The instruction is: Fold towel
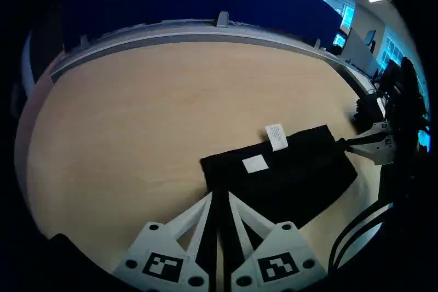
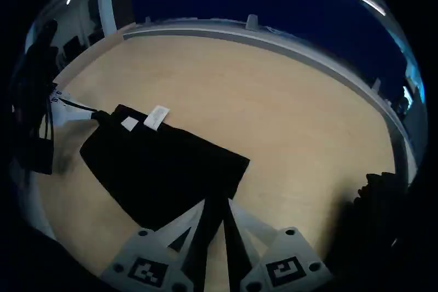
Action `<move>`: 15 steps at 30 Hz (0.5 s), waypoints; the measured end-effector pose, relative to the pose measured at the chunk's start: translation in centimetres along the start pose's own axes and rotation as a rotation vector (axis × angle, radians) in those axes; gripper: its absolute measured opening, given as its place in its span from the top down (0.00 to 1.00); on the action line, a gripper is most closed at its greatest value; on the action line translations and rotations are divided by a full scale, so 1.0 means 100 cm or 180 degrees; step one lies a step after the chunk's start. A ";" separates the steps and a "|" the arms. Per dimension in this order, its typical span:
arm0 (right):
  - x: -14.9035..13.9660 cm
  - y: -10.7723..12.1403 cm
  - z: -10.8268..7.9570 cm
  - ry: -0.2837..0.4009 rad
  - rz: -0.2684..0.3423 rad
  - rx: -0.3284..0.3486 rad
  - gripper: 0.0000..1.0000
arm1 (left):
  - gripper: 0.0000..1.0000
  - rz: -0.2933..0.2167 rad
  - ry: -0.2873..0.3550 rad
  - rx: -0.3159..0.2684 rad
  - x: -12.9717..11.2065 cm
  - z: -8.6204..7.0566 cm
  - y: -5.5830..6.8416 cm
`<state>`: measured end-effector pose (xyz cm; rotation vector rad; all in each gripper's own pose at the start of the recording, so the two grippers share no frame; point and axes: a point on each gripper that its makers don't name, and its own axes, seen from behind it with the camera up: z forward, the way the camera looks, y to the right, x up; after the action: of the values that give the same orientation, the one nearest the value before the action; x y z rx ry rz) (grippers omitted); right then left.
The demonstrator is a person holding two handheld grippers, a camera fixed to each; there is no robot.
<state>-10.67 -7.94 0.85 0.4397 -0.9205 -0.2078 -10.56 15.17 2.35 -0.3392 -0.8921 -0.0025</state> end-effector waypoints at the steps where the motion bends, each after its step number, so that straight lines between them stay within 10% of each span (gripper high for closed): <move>1: 0.000 0.001 0.001 -0.0002 0.0004 -0.0016 0.82 | 0.94 -0.0003 -0.0001 0.0004 0.000 0.002 -0.001; 10: 0.006 0.010 0.012 0.0004 0.0023 -0.0150 0.73 | 0.85 0.0059 -0.0003 0.0091 0.006 0.011 -0.008; 15: 0.008 0.018 0.014 0.0016 0.0025 -0.0272 0.47 | 0.75 0.0053 0.0024 0.0103 0.012 0.012 -0.012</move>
<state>-11.29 -7.00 3.00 0.3573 -0.9048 -0.2379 -10.87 14.58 4.27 -0.3163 -0.8810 0.0262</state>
